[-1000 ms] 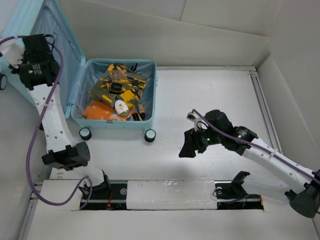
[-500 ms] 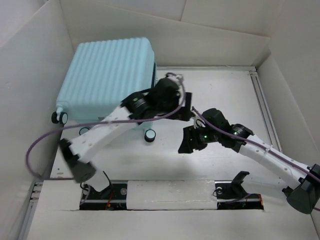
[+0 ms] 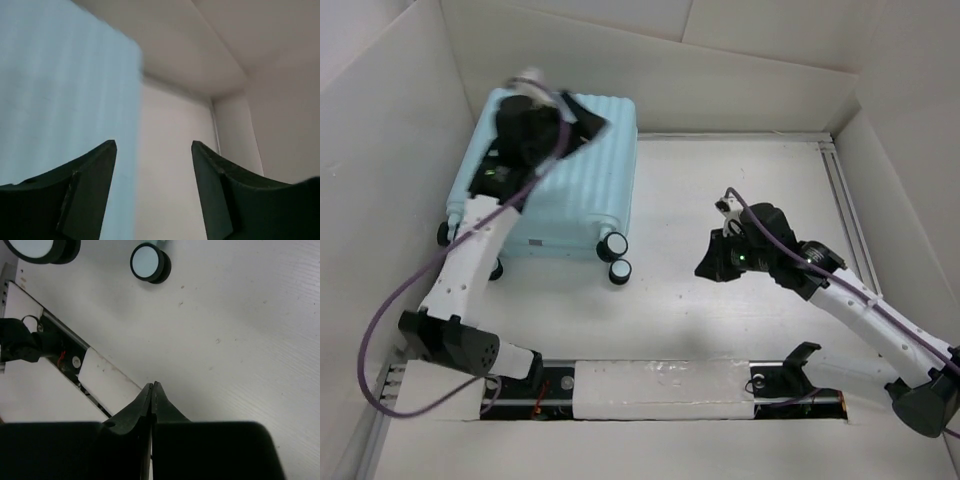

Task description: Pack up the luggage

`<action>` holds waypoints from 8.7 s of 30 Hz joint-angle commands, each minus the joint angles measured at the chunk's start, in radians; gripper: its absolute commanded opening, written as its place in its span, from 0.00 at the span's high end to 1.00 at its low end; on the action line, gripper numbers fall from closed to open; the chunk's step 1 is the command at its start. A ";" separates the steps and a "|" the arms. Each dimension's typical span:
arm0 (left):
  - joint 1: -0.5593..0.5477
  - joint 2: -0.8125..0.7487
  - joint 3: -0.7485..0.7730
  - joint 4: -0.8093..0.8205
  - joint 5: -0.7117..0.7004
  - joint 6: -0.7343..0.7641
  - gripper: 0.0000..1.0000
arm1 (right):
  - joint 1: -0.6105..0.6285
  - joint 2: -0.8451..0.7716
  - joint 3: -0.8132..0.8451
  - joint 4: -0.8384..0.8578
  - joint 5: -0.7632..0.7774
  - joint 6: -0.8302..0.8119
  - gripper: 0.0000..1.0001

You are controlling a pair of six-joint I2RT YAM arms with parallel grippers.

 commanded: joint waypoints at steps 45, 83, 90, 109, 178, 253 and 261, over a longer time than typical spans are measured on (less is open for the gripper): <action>0.057 -0.137 -0.605 0.148 0.027 -0.217 0.70 | -0.659 0.723 0.659 0.079 0.158 0.047 0.29; 0.207 0.259 -0.160 0.193 -0.018 -0.007 0.41 | -0.876 -0.110 0.205 -0.171 0.604 0.183 1.00; 0.158 0.423 0.012 0.182 0.044 0.011 0.41 | -1.021 -0.087 0.105 -0.277 0.603 0.244 1.00; 0.090 -0.367 -0.755 0.080 0.023 -0.021 0.62 | -0.386 0.856 1.214 -0.155 -0.050 0.060 0.78; 0.394 -0.202 -0.263 0.056 0.067 0.091 0.17 | -0.726 0.855 0.813 0.022 -0.247 -0.055 0.32; 0.263 -0.506 -0.689 -0.099 -0.022 -0.027 0.67 | -0.557 0.060 -0.395 0.947 -0.434 -0.030 0.93; 0.254 -0.589 -0.853 0.019 0.171 -0.153 0.63 | -0.654 0.300 -0.430 1.343 -0.786 0.134 0.38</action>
